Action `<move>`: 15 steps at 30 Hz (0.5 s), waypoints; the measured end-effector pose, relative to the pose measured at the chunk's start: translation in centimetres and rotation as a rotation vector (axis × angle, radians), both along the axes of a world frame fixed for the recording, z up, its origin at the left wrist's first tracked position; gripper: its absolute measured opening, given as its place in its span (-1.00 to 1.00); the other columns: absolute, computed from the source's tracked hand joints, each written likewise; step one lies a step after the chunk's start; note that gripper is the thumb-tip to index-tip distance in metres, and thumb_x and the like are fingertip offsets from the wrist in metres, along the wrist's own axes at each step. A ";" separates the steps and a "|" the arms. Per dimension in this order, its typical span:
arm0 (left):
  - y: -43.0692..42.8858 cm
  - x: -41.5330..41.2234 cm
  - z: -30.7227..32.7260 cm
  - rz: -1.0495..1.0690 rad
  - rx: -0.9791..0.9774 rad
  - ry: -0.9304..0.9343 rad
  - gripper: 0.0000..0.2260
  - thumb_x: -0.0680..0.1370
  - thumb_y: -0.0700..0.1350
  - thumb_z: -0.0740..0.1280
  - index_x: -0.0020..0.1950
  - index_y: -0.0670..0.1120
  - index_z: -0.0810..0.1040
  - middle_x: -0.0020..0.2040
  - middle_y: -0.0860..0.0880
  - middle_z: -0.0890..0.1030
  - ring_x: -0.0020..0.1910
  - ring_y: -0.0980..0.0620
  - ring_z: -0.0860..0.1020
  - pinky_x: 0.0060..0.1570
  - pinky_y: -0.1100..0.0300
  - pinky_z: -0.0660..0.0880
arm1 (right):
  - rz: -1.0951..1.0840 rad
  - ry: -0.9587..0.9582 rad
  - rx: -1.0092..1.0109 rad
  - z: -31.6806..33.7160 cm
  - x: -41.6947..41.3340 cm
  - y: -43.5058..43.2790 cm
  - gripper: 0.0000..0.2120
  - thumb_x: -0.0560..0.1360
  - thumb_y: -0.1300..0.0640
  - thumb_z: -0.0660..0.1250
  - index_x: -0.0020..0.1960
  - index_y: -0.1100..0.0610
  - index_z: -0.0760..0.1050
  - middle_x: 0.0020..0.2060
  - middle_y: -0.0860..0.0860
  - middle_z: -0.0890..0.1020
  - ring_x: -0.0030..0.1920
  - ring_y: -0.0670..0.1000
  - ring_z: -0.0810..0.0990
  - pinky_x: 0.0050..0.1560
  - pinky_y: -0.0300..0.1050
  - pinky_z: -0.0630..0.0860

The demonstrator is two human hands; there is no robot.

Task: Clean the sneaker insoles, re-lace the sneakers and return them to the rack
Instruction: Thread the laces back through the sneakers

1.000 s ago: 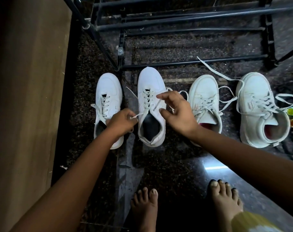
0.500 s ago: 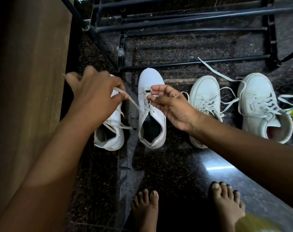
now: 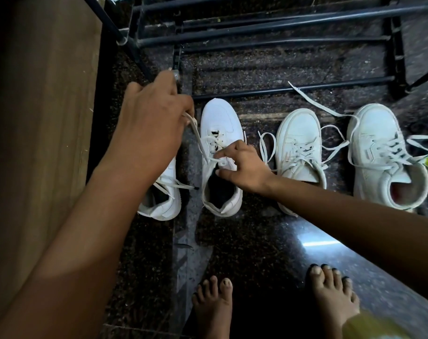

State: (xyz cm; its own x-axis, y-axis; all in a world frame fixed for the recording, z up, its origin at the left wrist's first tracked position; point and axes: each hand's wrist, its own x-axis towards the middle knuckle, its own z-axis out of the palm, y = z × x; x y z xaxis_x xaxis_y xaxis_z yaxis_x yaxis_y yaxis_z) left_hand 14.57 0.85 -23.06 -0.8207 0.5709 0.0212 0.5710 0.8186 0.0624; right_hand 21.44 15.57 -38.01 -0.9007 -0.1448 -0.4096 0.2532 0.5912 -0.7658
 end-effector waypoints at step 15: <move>-1.7 0.0 0.8 -0.019 -0.051 0.141 -0.84 0.38 -0.45 0.34 -0.15 -0.23 0.58 0.07 -0.21 0.54 -0.19 -0.24 0.49 -0.12 0.08 0.32 | -0.330 0.196 -0.654 17.5 -1.1 2.5 -0.69 0.63 0.13 0.07 -0.22 0.06 0.48 -0.22 -0.04 0.66 -0.14 -0.10 0.60 -0.10 -0.30 0.50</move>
State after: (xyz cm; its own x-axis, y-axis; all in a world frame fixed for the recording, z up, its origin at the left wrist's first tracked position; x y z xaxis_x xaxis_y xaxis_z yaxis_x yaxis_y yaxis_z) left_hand 14.59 -0.85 -22.27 -0.8006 0.5899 0.1057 0.5869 0.8074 -0.0606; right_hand 20.36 18.03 -20.56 -0.9869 -0.0132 -0.1607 0.1613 -0.0817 -0.9835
